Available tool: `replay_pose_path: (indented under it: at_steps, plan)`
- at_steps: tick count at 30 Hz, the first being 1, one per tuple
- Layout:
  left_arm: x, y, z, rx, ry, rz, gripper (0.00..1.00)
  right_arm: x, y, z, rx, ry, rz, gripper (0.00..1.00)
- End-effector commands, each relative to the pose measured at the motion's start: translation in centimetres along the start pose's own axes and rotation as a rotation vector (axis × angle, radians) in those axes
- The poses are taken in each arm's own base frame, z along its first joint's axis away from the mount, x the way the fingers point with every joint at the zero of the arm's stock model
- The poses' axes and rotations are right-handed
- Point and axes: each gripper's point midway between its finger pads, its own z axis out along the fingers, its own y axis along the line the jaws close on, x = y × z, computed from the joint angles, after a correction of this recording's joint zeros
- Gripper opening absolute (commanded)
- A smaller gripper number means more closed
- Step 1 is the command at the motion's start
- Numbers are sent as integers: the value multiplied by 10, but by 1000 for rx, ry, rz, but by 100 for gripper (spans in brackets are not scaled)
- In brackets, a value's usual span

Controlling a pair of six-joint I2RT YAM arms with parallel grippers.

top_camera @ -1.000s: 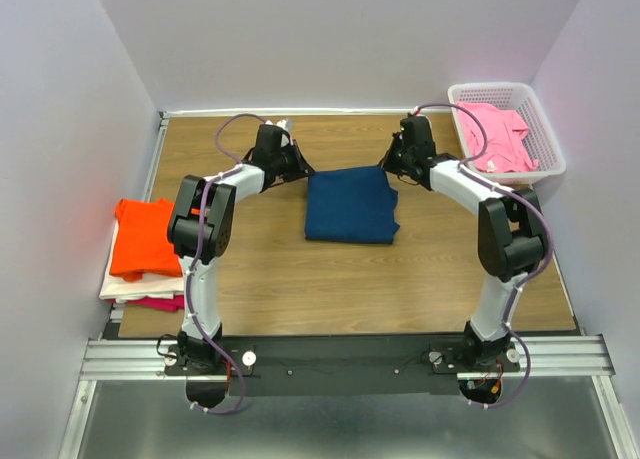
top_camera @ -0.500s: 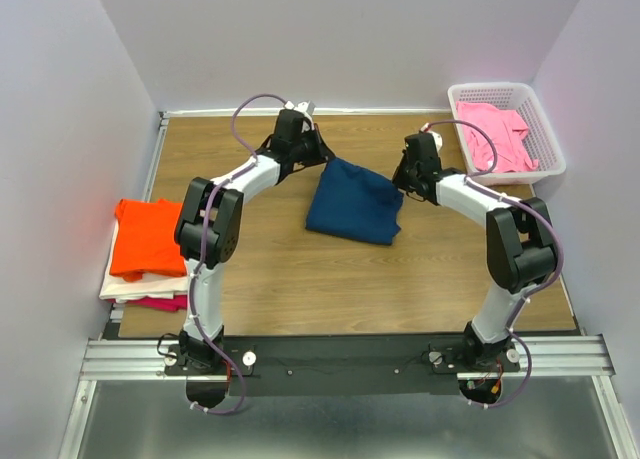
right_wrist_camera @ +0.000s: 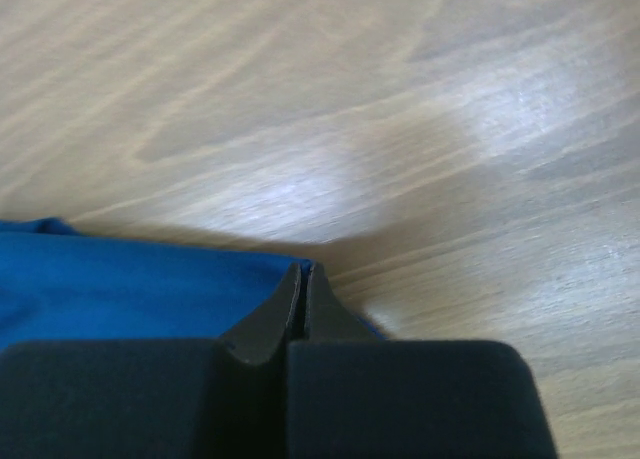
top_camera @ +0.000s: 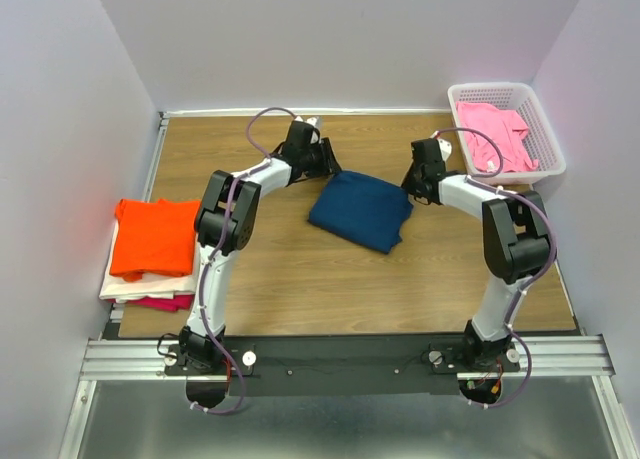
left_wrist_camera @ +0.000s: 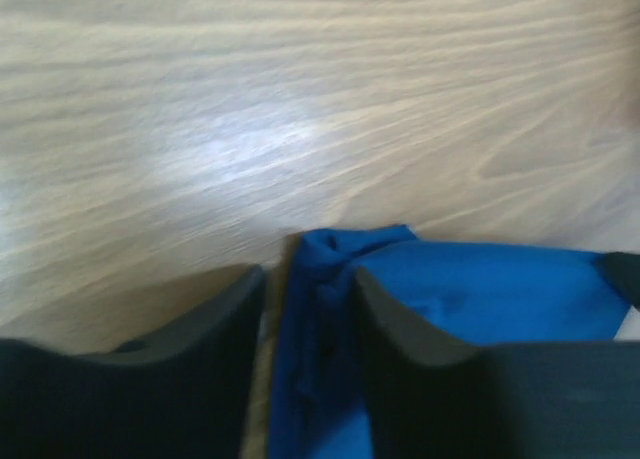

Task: Fold and stack the t-shirts
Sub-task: Fold the tshirt

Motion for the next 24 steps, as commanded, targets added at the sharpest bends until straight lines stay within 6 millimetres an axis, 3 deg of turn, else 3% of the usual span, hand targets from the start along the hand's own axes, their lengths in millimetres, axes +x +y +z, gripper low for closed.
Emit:
replay_pose_path:
  at_steps: [1,3,6,9,10,12,18,24]
  plan:
    - [-25,-5,-7,-18,-47,48,66,16,-28,17,89,34,4,1]
    - [-41,-12,-16,-10,-83,57,77,21,-33,22,103,47,0,3]
    - [-62,-18,-35,-11,-138,68,84,21,-39,21,114,49,5,16]
    - [-71,-22,-58,-4,-172,60,89,12,-46,14,124,34,15,31]
    - [-61,-17,-61,-14,-158,54,90,9,-47,11,124,30,16,41]
    - [-69,-29,-79,16,-204,59,90,-3,-44,-1,115,10,7,47]
    - [-32,-23,-95,23,-170,34,89,0,-41,-33,92,53,-1,50]
    - [8,-14,-90,33,-84,53,89,30,-36,-62,53,79,-1,50]
